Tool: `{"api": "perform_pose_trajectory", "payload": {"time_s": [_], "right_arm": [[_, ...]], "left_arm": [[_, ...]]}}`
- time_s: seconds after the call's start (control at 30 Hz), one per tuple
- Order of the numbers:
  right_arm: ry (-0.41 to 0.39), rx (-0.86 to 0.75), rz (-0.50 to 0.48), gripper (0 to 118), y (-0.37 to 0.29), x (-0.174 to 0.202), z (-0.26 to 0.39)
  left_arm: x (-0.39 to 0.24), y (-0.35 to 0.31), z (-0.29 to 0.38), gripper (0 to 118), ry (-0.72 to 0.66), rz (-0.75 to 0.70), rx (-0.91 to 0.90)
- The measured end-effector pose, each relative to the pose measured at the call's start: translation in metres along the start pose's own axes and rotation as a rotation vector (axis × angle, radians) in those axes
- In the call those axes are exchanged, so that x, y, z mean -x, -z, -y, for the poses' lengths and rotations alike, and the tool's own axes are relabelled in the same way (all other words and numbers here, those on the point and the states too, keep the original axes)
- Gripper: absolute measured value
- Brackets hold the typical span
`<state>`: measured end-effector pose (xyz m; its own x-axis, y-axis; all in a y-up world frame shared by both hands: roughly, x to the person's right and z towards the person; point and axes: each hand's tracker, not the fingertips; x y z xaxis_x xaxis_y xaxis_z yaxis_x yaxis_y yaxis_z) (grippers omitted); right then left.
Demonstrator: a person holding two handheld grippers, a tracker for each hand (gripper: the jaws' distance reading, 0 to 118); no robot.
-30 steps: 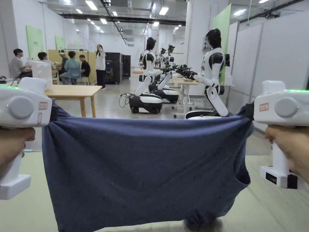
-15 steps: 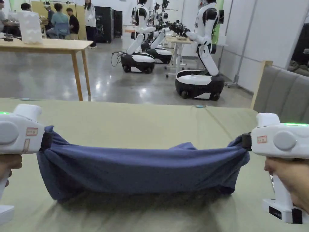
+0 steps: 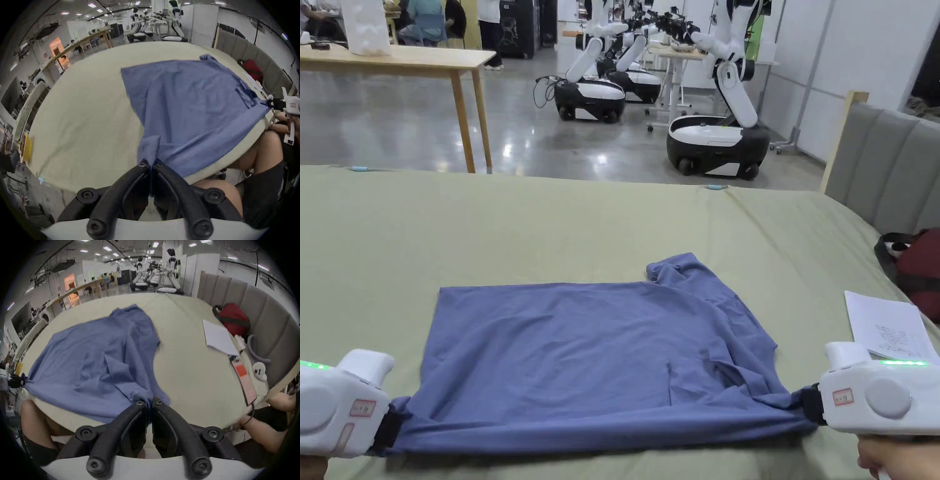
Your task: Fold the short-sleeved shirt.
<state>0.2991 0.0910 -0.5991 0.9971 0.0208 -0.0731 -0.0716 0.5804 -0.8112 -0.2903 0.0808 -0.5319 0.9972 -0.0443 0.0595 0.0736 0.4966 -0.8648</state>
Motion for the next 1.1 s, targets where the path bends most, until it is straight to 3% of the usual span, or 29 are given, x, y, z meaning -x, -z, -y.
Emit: {"api": "perform_pose_trajectory", "payload": {"time_s": [0.1,0.13,0.17,0.2,0.23,0.33,0.5,0.57,0.6,0.63,0.67,0.7,0.73,0.8,0.87,0.9,0.93,0.97,1.0,1.07,1.1], "right_arm": [[0.02,0.035,-0.003,12,0.007,0.001,0.01],[0.023,0.034,-0.014,24,0.007,0.0,0.012],[0.024,0.035,-0.029,47,0.005,0.0,0.01],[0.034,0.024,-0.038,79,0.0,0.001,0.008],[0.048,-0.018,-0.051,85,-0.013,0.003,0.003],[0.072,-0.182,-0.051,85,-0.042,0.009,-0.03],[0.086,-0.487,-0.024,85,-0.062,0.042,-0.075],[0.083,-0.529,-0.053,78,-0.062,0.06,-0.078],[0.078,-0.548,-0.077,46,-0.062,0.067,-0.076],[0.063,-0.571,-0.075,8,-0.057,0.075,-0.077],[0.038,-0.57,-0.043,1,-0.055,0.082,-0.077],[0.037,-0.567,-0.043,1,-0.055,0.084,-0.077],[0.006,-0.549,-0.108,1,-0.055,0.085,-0.08],[-0.029,-0.544,-0.063,1,-0.052,0.09,-0.081],[-0.047,-0.552,-0.082,1,-0.057,0.087,-0.082],[-0.047,-0.546,-0.086,1,-0.06,0.087,-0.08],[-0.051,-0.538,-0.087,1,-0.062,0.084,-0.079],[-0.053,-0.534,-0.089,1,-0.064,0.079,-0.076],[-0.052,-0.531,-0.092,1,-0.066,0.074,-0.073],[-0.057,-0.514,-0.101,1,-0.068,0.07,-0.065],[-0.06,-0.508,-0.099,1,-0.067,0.067,-0.062]], "left_arm": [[-0.004,0.007,0.006,2,0.001,0.005,0.016],[-0.006,0.008,0.008,15,0.003,0.005,0.013],[-0.006,0.006,0.008,41,0.003,0.005,0.006],[-0.007,0.003,0.008,83,-0.008,0.013,-0.012],[-0.007,-0.005,0.004,118,-0.043,0.029,-0.056],[-0.008,-0.044,-0.032,115,-0.167,0.017,-0.278],[-0.026,-0.073,-0.085,114,-0.202,-0.088,-0.625],[-0.029,-0.06,-0.102,103,-0.272,-0.055,-0.674],[-0.032,-0.057,-0.106,79,-0.281,-0.059,-0.679],[-0.036,-0.054,-0.109,20,-0.274,-0.081,-0.671],[-0.04,-0.051,-0.113,0,-0.273,-0.086,-0.665],[-0.041,-0.044,-0.116,0,-0.266,-0.093,-0.617],[-0.041,-0.043,-0.116,0,-0.259,-0.072,-0.641],[-0.045,-0.04,-0.117,0,-0.217,-0.06,-0.616],[-0.039,-0.034,-0.116,0,-0.173,-0.037,-0.572],[-0.035,-0.03,-0.113,5,-0.151,-0.003,-0.516],[-0.03,-0.025,-0.108,40,-0.125,0.003,-0.452],[-0.028,-0.029,-0.097,90,-0.103,0.001,-0.4],[-0.02,-0.024,-0.087,118,-0.1,-0.007,-0.365],[-0.001,-0.018,-0.053,117,-0.2,-0.01,-0.244],[0.002,-0.003,-0.052,116,-0.099,0.018,-0.294]]}}
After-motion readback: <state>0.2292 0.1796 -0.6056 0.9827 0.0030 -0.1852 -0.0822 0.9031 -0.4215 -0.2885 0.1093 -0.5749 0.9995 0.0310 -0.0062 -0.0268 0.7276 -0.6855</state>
